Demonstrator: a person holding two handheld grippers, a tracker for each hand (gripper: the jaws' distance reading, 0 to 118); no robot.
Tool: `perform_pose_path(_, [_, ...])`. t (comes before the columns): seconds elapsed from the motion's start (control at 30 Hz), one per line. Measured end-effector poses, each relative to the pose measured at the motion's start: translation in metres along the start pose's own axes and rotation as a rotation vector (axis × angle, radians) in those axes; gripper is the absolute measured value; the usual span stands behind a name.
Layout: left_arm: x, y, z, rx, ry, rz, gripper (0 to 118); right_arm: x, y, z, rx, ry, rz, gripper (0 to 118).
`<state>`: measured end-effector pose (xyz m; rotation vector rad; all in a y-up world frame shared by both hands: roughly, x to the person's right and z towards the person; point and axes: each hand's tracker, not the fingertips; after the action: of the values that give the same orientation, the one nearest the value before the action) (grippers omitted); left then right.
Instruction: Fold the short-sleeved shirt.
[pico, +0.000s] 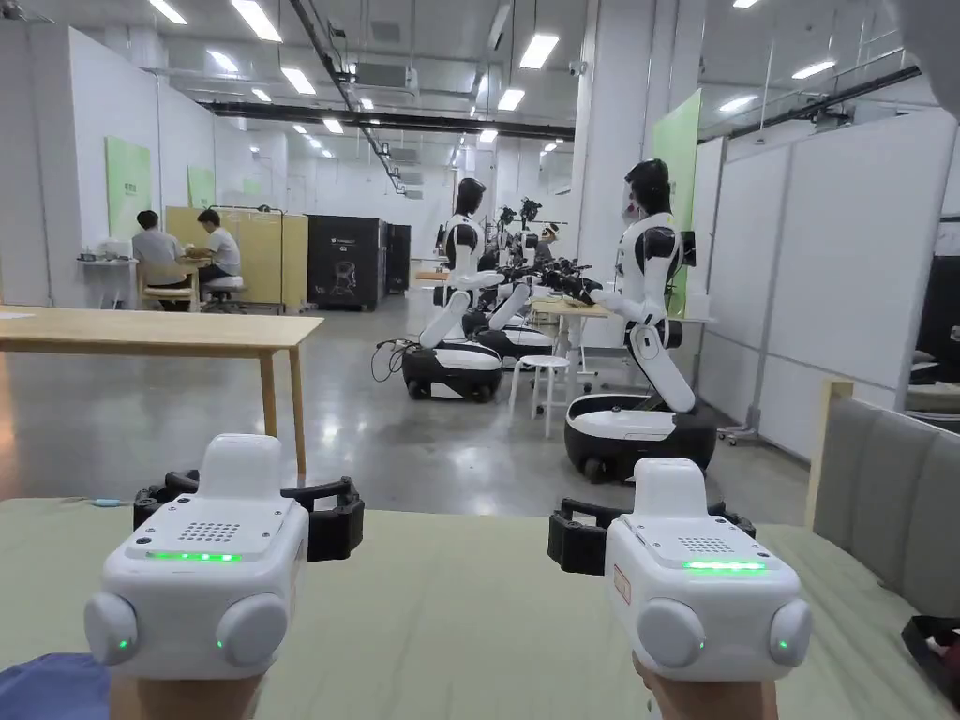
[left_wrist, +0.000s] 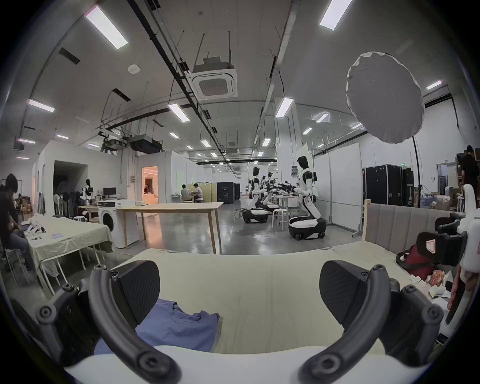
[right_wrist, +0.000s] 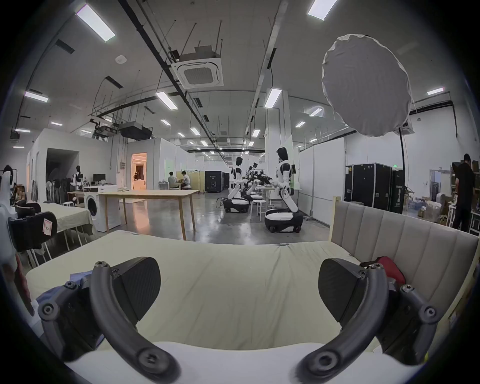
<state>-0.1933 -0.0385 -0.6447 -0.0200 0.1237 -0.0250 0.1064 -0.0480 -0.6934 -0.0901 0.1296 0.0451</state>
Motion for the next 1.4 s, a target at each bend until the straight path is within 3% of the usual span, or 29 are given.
perform_pose_path(0.23, [-0.001,-0.002,-0.003,-0.010,0.019,0.026,118,-0.008,-0.006,-0.005,0.009,-0.079,0.072,118])
perform_pose_path(0.5, [-0.007,-0.003,0.000,-0.007,0.003,0.058,118,0.004,-0.005,-0.004,0.010,-0.070,-0.009,118])
perform_pose_path(0.97, [-0.008,-0.006,-0.003,-0.023,-0.003,0.046,118,0.001,0.000,-0.001,0.015,-0.031,-0.011,118])
perform_pose_path(1.07, [-0.003,-0.002,-0.005,-0.004,0.007,-0.181,118,-0.007,0.002,-0.004,0.011,-0.045,0.210,118])
perform_pose_path(1.17, [0.018,-0.006,-0.007,0.053,0.031,-0.602,118,-0.026,-0.005,-0.004,0.080,-0.064,0.646,118])
perform_pose_path(1.3, [0.050,-0.050,-0.013,0.091,0.021,-1.360,118,-0.053,-0.045,-0.004,0.121,-0.005,1.322,118])
perform_pose_path(1.4, [0.053,-0.104,-0.017,0.129,0.009,-1.902,118,-0.054,-0.099,-0.002,0.167,-0.009,1.959,118])
